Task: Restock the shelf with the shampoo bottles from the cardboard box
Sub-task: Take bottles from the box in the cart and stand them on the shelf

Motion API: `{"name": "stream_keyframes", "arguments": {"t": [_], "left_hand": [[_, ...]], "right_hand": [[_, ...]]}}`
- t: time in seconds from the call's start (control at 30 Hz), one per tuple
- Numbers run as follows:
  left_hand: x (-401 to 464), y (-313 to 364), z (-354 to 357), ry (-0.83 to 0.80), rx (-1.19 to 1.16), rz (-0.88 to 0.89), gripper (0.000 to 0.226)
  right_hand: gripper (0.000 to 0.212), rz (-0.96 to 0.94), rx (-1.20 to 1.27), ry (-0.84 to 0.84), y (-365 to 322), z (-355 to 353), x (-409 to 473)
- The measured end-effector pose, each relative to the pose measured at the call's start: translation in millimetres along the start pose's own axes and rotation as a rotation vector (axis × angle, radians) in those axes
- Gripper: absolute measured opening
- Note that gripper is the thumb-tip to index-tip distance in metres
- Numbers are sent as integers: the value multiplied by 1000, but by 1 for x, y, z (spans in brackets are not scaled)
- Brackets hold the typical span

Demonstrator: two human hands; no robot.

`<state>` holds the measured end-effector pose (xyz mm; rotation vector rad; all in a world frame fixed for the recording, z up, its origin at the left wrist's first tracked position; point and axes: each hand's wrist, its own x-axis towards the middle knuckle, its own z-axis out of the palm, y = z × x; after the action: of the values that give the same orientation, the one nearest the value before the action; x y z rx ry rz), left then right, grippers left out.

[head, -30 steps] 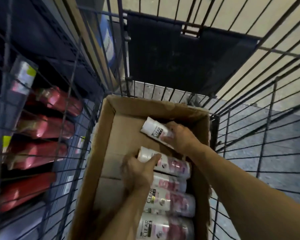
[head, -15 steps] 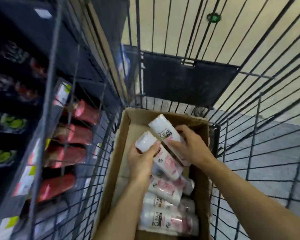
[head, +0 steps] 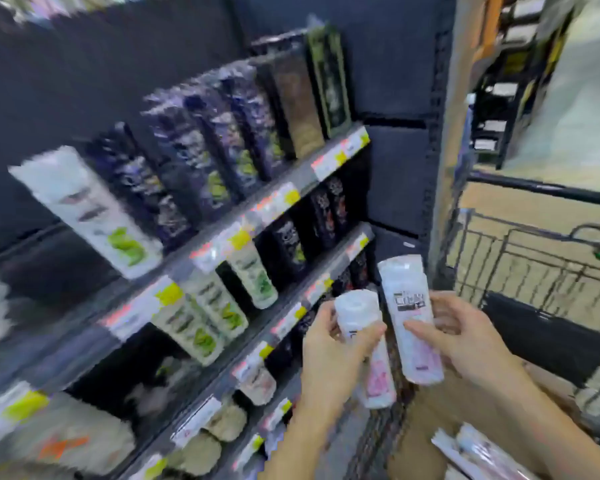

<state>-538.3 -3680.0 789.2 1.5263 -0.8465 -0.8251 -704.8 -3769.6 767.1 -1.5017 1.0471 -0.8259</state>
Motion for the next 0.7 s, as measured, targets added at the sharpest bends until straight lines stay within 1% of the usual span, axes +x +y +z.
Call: {"name": "stream_keyframes", "arguments": {"t": [0.13,0.27,0.37,0.53,0.6,0.7], "left_hand": [[-80,58,-110,235,39,138,37],[-153,83,-212,461,121,198,37],[-180,99,-274,634,141,219,35],[-187,141,-342,775,230,269,46],[-183,156,-356,802,242,279,45],[-171,172,-373,901,249,319,39]], "right_hand": [[30,-168,-7,-221,-97,79,-40],[31,-288,-50,-434,-159,165,-84],[32,-383,-76,-562,-199,226,-103],[31,-500,-12,-658,-263,314,-99],[32,-545,22,-664,-279,339,-90],[33,-574,56,-681,-294,376,-70]]}}
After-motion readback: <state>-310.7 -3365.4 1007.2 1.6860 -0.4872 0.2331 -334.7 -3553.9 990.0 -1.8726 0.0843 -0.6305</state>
